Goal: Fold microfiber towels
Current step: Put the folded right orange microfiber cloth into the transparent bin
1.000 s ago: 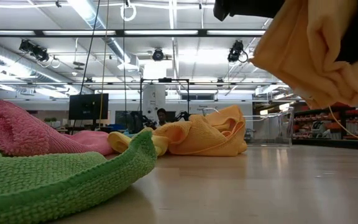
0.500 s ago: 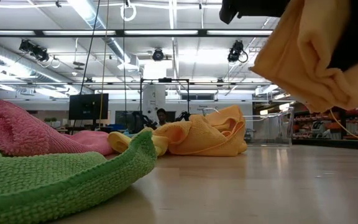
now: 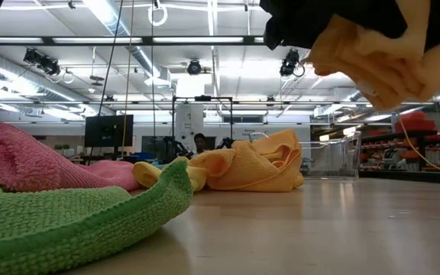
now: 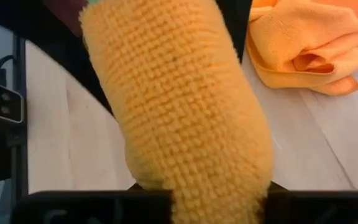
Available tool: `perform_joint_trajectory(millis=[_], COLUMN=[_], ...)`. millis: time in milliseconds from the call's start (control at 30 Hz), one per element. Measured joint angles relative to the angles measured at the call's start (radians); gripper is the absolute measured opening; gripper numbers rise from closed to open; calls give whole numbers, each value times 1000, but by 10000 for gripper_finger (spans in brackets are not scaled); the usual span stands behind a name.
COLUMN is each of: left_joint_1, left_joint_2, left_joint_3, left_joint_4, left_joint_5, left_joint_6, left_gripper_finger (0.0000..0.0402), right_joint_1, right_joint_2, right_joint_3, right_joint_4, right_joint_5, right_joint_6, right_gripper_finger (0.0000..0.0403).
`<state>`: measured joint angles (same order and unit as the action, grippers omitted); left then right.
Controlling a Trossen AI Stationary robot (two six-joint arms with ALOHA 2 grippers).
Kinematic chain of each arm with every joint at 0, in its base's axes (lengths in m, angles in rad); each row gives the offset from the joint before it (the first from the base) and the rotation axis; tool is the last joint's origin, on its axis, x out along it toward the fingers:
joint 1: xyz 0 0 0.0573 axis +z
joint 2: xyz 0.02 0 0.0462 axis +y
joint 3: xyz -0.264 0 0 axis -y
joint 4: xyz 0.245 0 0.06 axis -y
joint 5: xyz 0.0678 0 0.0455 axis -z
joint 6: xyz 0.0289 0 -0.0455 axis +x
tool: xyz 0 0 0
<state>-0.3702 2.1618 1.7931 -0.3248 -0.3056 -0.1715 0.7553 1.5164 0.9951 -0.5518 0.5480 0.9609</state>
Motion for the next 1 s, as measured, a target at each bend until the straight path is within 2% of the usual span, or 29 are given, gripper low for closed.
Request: perform_joint_trajectory(millis=[167,300,633,767,1000], left_joint_1=[0,0,3,9,67], left_joint_2=[-9,-11,-11,-11,-11], left_joint_3=[0,0,0,0,0], left_joint_4=[-1,0,1,0,-41], left_joint_5=[5,49,126,127,130], left_joint_6=[35,53,81,99,129], left_gripper_finger=[210,172,30,30,30], right_joint_1=[3,16,20,20,20], right_joint_2=[-1,-1,-1,-1,-33], right_joint_3=[0,0,0,0,1], right_joint_4=[5,5,5,5,-140], right_joint_5=[-6,-23,-74,-86,-109], right_joint_6=[-2,-3,-91,-167,-158], right_gripper_finger=[49,49,49,66,140])
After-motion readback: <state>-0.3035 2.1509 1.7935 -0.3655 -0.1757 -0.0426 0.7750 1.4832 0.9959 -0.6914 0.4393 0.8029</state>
